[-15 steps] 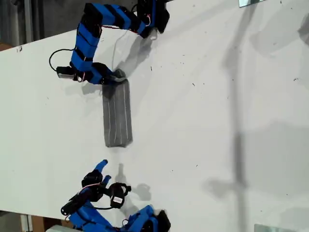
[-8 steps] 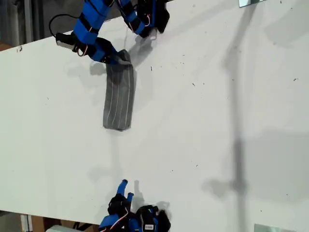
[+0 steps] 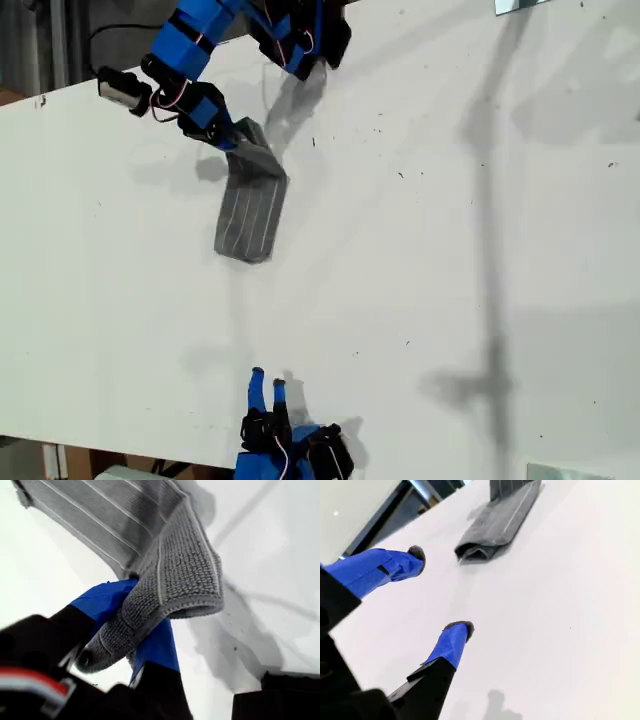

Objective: Grasp corners of a square towel and fold twice.

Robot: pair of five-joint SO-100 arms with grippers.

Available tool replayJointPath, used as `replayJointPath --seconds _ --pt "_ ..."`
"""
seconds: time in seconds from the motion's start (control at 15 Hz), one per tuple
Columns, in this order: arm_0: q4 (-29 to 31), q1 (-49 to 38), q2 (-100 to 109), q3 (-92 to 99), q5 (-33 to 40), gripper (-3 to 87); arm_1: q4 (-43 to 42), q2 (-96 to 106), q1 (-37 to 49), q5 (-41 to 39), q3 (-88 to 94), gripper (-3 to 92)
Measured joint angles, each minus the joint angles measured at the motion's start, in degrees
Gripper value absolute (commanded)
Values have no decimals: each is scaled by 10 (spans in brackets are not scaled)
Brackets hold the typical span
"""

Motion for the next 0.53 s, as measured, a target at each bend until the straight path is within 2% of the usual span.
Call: replayJointPath --seconds 0.13,0.33,0.47,0.53 --pt "-46 16 6 61 -16 249 -6 -178 -22 -62 -173 -1" --pt "-49 13 5 87 -17 247 -26 -441 -54 -151 -448 -1" --pt "-50 8 5 103 -17 247 -60 -493 -76 -170 -512 -1" --pt "-50 3 5 106 -17 247 -76 -500 -83 -173 -519 38"
